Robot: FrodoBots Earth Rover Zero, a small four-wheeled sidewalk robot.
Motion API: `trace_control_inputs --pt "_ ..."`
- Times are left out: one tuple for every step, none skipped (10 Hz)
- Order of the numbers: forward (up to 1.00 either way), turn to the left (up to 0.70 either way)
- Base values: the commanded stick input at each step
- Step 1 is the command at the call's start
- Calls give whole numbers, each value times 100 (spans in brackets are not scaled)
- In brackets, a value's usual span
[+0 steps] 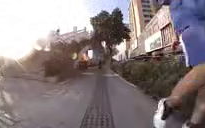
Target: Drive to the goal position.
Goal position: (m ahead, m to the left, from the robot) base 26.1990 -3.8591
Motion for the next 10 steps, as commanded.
trace_control_inputs --pt "45 0" --pt "45 0" --pt "45 0" --pt "45 0" --pt "45 0" --pt "45 0" --pt "45 0" --pt "45 0" --pt "45 0" --pt "45 0"
